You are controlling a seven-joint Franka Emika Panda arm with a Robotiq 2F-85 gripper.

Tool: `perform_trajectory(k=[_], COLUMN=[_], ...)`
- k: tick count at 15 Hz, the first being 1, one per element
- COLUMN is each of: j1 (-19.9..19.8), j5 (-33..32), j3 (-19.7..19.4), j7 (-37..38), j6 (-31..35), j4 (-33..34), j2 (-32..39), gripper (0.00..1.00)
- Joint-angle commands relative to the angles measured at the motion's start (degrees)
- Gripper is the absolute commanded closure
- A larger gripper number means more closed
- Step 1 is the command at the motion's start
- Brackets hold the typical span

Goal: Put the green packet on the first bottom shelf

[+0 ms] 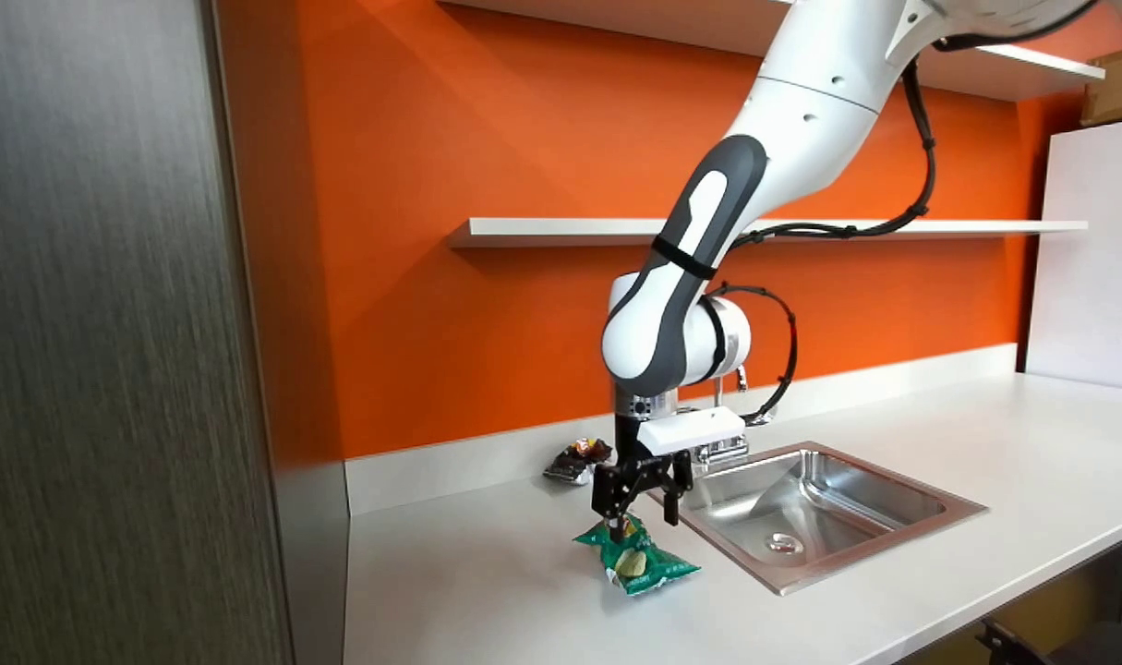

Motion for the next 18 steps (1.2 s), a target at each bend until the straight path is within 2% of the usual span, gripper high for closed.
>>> perform_trajectory(k=[1, 16, 17, 18], j1=[-0.08, 0.15, 0.11, 0.07], j5=[-1.07, -0.96, -0.9, -0.86], j3=[-0.36, -1.43, -1.44, -1.45], j7=[1.05, 1.3, 1.25, 1.22], j6=[0.34, 0.11, 0.13, 0.12], j4=[2.77, 6.46, 6.53, 6.6], j2=[2.92, 7.22, 7.31, 7.4], gripper=[0.0, 0.0, 0.25, 0.28])
